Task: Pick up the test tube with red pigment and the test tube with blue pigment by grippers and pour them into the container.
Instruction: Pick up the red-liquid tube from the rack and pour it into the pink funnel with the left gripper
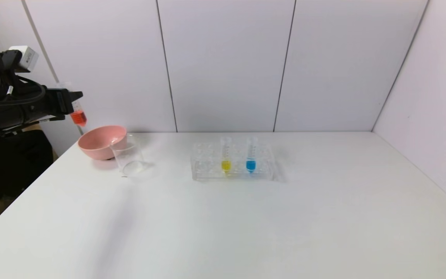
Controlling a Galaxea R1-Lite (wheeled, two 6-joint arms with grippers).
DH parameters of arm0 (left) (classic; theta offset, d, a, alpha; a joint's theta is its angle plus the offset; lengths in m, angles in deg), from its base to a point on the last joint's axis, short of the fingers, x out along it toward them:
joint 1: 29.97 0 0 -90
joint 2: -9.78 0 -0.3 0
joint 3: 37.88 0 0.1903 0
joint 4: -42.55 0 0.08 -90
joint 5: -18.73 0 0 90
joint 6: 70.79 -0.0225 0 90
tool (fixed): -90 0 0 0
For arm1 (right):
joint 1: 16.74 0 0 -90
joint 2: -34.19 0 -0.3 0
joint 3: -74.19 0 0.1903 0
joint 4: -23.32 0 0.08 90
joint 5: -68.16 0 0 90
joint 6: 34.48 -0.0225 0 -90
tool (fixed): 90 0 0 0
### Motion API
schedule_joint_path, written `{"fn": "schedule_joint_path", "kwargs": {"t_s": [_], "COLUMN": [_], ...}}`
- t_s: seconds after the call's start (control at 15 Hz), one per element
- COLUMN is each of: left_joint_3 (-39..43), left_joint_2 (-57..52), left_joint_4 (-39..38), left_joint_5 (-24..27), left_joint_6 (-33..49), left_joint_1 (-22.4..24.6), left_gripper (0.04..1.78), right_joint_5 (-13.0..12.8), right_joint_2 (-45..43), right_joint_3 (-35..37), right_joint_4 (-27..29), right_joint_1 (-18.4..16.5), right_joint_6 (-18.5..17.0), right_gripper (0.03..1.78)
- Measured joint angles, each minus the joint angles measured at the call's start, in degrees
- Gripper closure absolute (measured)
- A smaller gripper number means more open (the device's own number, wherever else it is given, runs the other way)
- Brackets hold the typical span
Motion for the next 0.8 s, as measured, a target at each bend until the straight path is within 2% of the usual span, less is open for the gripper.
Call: {"fn": "schedule_joint_path", "kwargs": {"t_s": [0.8], "left_joint_3": [1.4], "left_joint_2": [0.0], "left_joint_4": [0.3], "left_joint_5": [-0.1], "left_joint_6": [-0.5], "left_joint_1": [1.9], "left_gripper": [1.36], "right_joint_5": [0.0], "right_joint_2": [0.0], "right_joint_3": [0.0], "right_joint_4": [0.0], "right_joint_1": [0.0], "right_joint_6": [0.0], "right_gripper": [0.04]}}
